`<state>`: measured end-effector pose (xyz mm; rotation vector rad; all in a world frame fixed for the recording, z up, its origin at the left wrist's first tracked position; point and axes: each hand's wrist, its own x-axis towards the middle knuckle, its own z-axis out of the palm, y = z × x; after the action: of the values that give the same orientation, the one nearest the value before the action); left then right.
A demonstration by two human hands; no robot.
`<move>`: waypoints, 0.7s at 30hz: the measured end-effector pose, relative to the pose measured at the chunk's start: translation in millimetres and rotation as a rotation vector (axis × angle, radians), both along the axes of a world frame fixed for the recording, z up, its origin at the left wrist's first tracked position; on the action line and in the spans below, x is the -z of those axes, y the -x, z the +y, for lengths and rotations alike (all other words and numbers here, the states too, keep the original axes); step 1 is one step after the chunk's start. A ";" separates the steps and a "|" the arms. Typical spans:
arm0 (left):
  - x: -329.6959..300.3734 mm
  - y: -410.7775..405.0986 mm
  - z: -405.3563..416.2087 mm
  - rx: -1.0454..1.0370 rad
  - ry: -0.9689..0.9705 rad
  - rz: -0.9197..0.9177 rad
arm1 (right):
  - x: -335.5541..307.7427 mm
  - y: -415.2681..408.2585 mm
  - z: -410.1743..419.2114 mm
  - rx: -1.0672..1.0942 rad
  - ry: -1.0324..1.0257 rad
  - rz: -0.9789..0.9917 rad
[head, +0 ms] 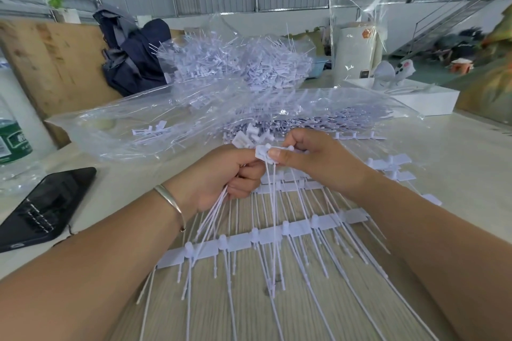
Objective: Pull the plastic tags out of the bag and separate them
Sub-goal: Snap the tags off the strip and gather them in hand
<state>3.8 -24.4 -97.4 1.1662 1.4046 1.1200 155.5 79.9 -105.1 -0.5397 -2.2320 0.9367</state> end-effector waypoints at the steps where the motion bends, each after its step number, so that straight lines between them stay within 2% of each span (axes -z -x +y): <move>1: 0.6 0.9 0.7 -0.004 0.016 -0.041 | 0.1 0.1 -0.4 0.011 -0.014 0.000; 7: -0.8 14.1 6.6 -0.107 0.032 -0.403 | -2.5 -2.2 -2.5 0.124 -0.105 -0.031; 11: 0.4 21.9 9.8 -0.348 -0.002 -0.362 | -5.0 -4.4 -4.4 0.168 -0.101 -0.022; 13: 1.6 24.3 10.5 -0.398 -0.011 -0.333 | -5.8 -4.7 -5.3 0.172 -0.099 -0.019; 18: 0.4 21.2 6.4 -0.243 -0.058 -0.280 | -6.1 -4.9 -5.0 0.121 -0.098 -0.075; 21: 2.4 19.3 6.6 -0.250 -0.033 -0.224 | -4.8 -4.5 -3.9 0.114 -0.076 -0.047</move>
<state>-15.5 -17.8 -99.9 0.8727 1.3857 1.4076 160.0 76.0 -100.3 -0.6529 -2.2427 0.7851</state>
